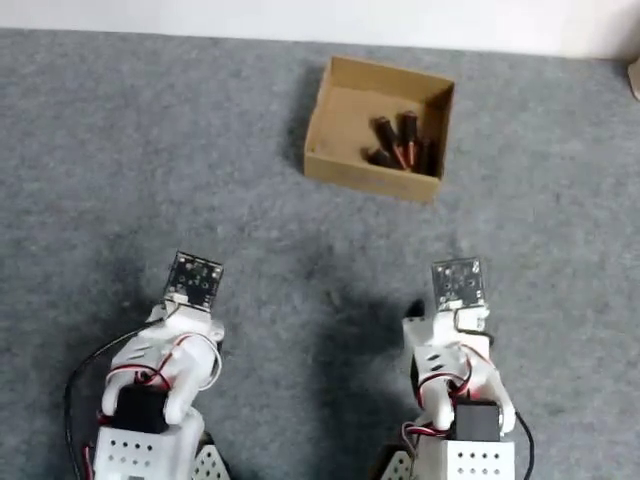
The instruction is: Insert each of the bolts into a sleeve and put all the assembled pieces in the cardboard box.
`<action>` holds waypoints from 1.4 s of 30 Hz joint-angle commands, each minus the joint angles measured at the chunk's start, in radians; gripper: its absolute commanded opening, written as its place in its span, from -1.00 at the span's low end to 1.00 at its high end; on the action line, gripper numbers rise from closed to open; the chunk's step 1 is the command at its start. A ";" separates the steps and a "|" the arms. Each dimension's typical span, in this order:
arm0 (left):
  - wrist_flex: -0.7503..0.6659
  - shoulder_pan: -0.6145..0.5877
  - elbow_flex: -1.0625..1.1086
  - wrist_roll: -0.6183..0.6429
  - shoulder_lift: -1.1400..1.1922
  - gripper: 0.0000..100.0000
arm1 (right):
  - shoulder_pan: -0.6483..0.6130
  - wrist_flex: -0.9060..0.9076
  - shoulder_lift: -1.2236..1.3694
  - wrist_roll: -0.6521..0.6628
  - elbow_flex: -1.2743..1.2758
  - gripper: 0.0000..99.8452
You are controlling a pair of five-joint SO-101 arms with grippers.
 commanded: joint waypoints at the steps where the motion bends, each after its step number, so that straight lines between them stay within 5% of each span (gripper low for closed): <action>1: 0.071 -0.067 0.019 -0.008 -0.012 -0.92 | 0.010 0.128 -0.004 -0.003 0.162 -0.62; 17: 0.140 -0.096 0.019 -0.003 -0.012 -0.93 | 0.012 0.217 -0.004 -0.009 0.162 -0.62; 22: 0.140 -0.096 0.019 -0.002 -0.012 -0.98 | 0.012 0.217 -0.004 -0.009 0.162 -1.00; 42: 0.140 -0.096 0.019 -0.005 -0.012 -0.99 | 0.174 0.217 -0.005 -0.003 0.162 -0.99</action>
